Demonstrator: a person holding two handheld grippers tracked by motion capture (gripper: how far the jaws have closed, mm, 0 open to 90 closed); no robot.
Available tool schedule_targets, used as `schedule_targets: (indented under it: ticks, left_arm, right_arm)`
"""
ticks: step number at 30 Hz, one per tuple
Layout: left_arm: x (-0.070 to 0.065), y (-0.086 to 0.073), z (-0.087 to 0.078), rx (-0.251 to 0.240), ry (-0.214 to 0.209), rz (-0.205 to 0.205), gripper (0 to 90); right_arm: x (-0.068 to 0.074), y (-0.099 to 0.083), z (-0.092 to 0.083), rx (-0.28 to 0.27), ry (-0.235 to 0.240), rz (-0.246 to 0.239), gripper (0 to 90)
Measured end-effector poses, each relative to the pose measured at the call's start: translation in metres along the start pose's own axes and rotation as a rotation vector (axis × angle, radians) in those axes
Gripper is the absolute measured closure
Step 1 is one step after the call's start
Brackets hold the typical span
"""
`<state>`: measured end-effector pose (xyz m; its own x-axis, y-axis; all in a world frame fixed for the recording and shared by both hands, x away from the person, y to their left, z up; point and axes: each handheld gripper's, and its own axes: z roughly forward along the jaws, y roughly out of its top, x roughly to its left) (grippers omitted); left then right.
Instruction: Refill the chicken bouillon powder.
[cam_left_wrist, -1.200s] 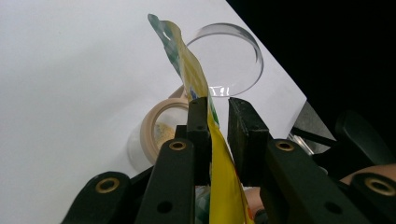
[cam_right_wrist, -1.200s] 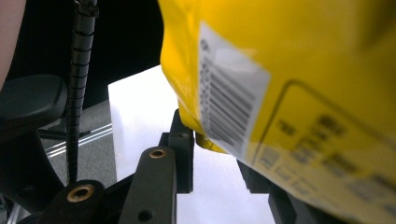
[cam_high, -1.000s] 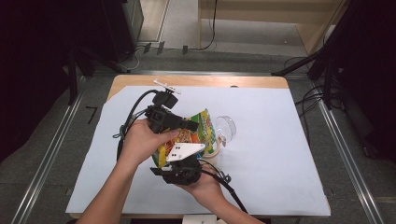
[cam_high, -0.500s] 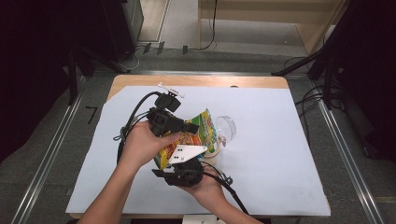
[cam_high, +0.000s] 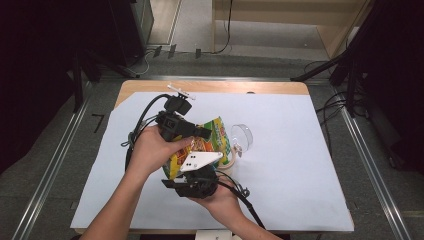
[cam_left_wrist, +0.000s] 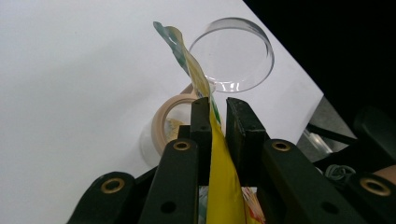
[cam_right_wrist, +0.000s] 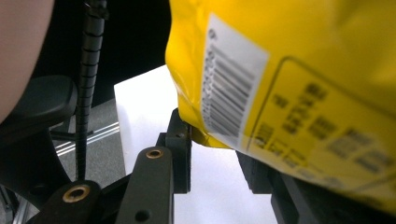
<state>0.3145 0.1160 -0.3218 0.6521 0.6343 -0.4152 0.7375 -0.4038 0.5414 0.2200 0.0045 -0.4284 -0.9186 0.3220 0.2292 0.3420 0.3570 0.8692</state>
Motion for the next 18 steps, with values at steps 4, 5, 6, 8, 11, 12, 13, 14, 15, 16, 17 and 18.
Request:
schedule_targets:
  ticks: [4, 5, 6, 8, 11, 12, 13, 14, 15, 16, 17, 18]
  left_arm:
    - [0.0017, 0.0016, 0.0024, 0.003, -0.008, -0.008, 80.9]
    - [0.002, 0.002, 0.0026, 0.002, -0.008, -0.007, 80.4]
    - [0.0023, 0.0024, 0.0026, 0.004, -0.008, -0.006, 80.0]
    - [0.0026, 0.0032, 0.003, -0.001, -0.007, -0.011, 80.1]
    - [0.0018, 0.0049, 0.003, 0.0, 0.003, -0.001, 79.9]
    - [0.0016, 0.0053, 0.0029, 0.0, 0.005, -0.001, 79.8]
    - [0.0013, 0.0059, 0.0027, -0.003, 0.007, -0.005, 79.7]
    - [0.0014, 0.0061, 0.0024, -0.009, 0.003, -0.007, 79.7]
    - [0.0014, 0.0061, 0.002, -0.01, 0.003, -0.006, 79.6]
    - [0.0012, 0.0059, 0.0019, -0.01, 0.004, -0.007, 79.5]
    - [0.001, 0.0056, 0.0018, -0.01, 0.007, -0.006, 79.5]
    - [0.0014, 0.0055, 0.0016, -0.009, 0.007, -0.004, 79.4]
  right_arm:
    - [-0.002, 0.0012, -0.0001, 0.004, 0.0, 0.008, 69.1]
    - [-0.0019, 0.0013, -0.0002, 0.006, 0.003, 0.012, 69.0]
    - [-0.0022, 0.0015, -0.0004, 0.003, 0.004, 0.012, 68.9]
    - [-0.0025, 0.0023, 0.0, 0.002, 0.005, 0.016, 68.5]
    - [-0.0031, 0.0031, 0.0004, -0.003, 0.003, 0.018, 68.8]
    - [-0.0033, 0.0038, 0.0003, -0.007, 0.004, 0.022, 69.0]
    - [-0.0033, 0.0041, 0.0, -0.007, 0.004, 0.022, 69.0]
    - [-0.0033, 0.0045, -0.0006, -0.007, 0.003, 0.022, 69.0]
    - [-0.0032, 0.0048, -0.001, -0.009, 0.0, 0.021, 69.0]
    - [-0.0031, 0.0049, -0.0012, -0.013, 0.001, 0.021, 69.0]
    - [-0.003, 0.0048, -0.0012, -0.014, 0.003, 0.023, 68.9]
    - [-0.0027, 0.0047, -0.0012, -0.012, 0.004, 0.024, 68.7]
